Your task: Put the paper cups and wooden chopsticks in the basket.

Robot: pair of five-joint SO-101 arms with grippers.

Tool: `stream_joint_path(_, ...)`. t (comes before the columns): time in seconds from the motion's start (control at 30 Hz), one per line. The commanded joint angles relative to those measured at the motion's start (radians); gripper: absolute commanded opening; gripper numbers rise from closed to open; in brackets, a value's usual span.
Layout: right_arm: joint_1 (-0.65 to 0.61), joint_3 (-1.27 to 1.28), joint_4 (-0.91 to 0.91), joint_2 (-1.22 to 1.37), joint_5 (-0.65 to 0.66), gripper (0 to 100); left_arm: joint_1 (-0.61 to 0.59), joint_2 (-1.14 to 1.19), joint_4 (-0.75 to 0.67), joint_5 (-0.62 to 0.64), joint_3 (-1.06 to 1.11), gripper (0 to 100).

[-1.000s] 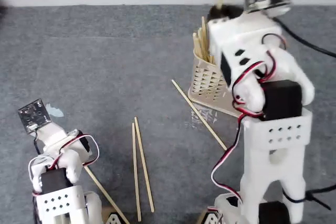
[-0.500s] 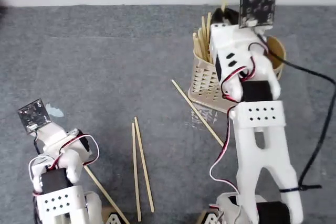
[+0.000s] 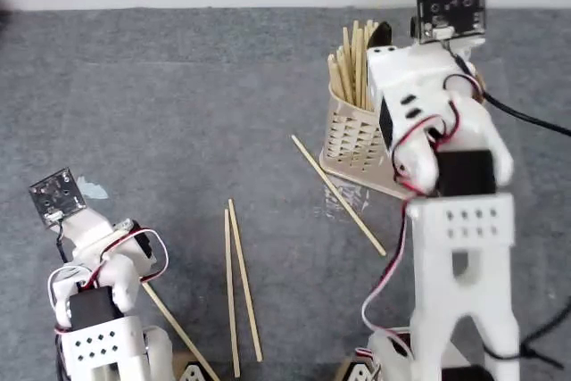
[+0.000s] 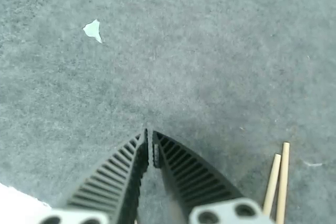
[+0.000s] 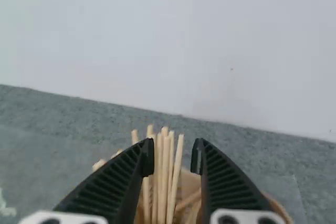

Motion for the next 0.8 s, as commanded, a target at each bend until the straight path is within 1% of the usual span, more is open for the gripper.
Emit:
stream_joint_path(0.0,-0.038,-0.078,0.174,-0.093,0.015,12.7,0.0,-0.014,-0.021,-0.008,-0.001,1)
stream_joint_path(0.17,-0.077,-0.075,0.421,-0.111,0.017,6.1,0.0,-0.014,-0.021,-0.008,-0.001,1)
stream_joint_path(0.3,-0.122,-0.008,0.588,-0.114,0.097,5.8,0.0,-0.014,-0.02,-0.008,-0.001,1)
stream_joint_path(0.4,-0.143,0.092,0.65,-0.111,0.146,5.8,0.0,-0.014,-0.02,-0.008,-0.001,1)
stream_joint_path(0.53,-0.143,0.292,0.604,-0.11,0.262,5.8,0.0,-0.014,-0.02,-0.008,-0.001,1)
stream_joint_path(0.63,-0.139,0.445,0.509,-0.11,0.348,5.8,0.0,-0.014,-0.02,-0.008,-0.001,1)
stream_joint_path(0.77,-0.139,0.6,0.366,-0.11,0.427,5.8,0.0,-0.014,-0.02,-0.008,-0.001,1)
